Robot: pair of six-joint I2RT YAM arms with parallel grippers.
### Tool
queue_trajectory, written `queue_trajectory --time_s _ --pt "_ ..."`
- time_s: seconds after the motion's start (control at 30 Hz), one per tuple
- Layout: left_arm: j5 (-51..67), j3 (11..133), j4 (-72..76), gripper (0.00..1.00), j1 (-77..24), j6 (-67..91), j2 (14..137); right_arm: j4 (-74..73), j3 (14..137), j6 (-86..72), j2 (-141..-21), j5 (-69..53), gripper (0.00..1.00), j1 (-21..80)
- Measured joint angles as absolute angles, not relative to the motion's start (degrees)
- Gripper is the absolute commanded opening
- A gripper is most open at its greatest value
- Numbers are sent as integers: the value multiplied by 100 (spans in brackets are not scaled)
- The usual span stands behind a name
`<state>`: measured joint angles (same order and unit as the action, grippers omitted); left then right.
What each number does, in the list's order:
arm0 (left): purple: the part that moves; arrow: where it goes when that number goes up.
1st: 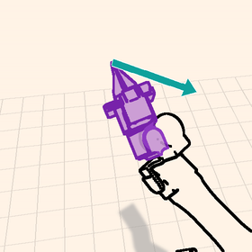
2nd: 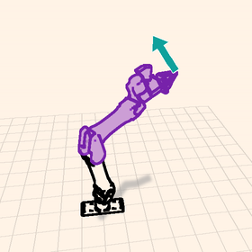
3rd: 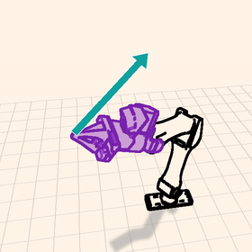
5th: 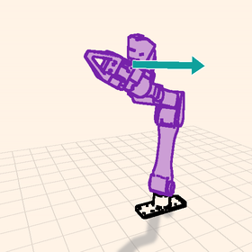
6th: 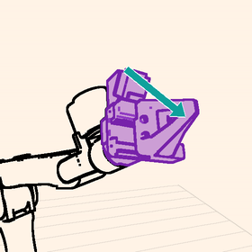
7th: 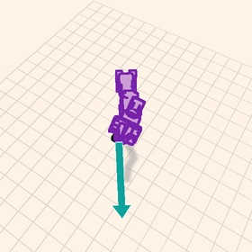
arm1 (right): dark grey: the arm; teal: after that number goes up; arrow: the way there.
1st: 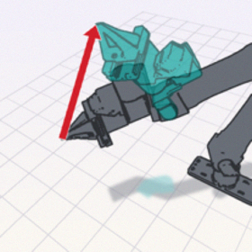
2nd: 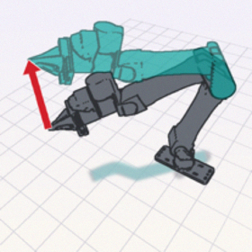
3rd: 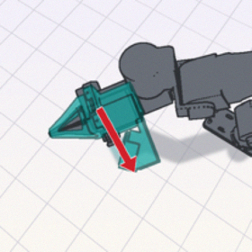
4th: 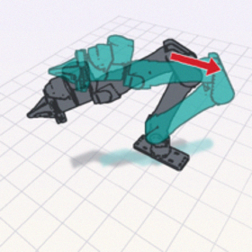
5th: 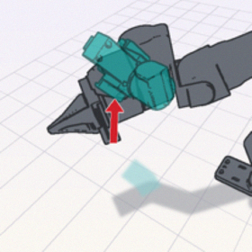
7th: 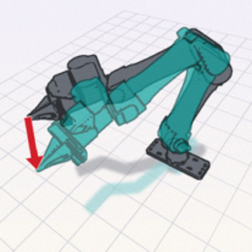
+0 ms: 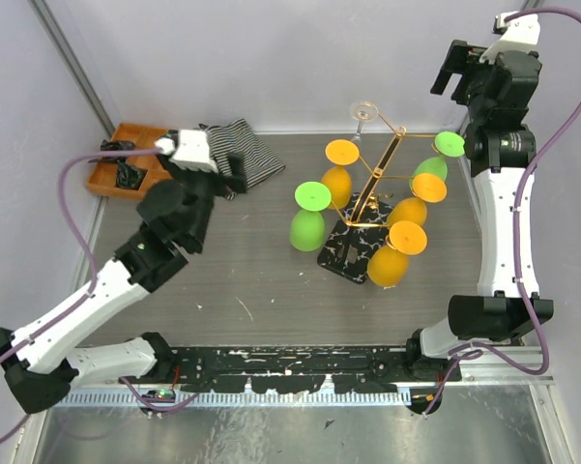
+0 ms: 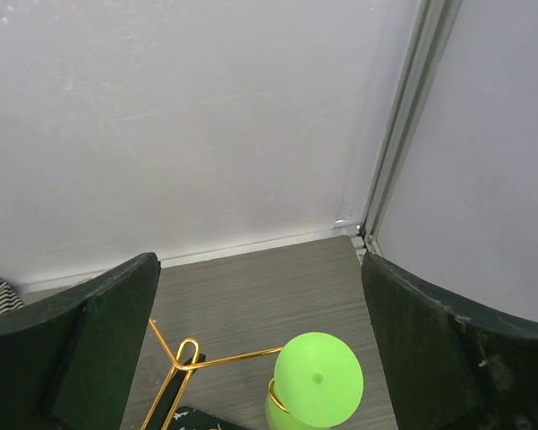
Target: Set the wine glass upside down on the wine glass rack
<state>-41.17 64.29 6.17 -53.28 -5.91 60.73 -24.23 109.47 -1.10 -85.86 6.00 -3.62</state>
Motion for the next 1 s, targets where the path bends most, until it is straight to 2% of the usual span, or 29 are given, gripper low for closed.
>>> queue_trajectory --time_s 0.13,0.27,0.63,1.0 --pt "-3704 6976 5 98 -4327 -38 6055 -2403 10947 -200 -8586 816 100 -362" --pt "-3363 7220 -475 98 -3879 436 6099 -2314 10930 -276 -8543 961 100 -360" --pt "-2899 7201 -1070 98 -3802 1138 6217 -1813 10779 -246 -8086 1865 100 -108" --pt "-2840 7201 -1103 98 -3802 1212 6219 -1802 10779 -78 -8101 2058 100 132"
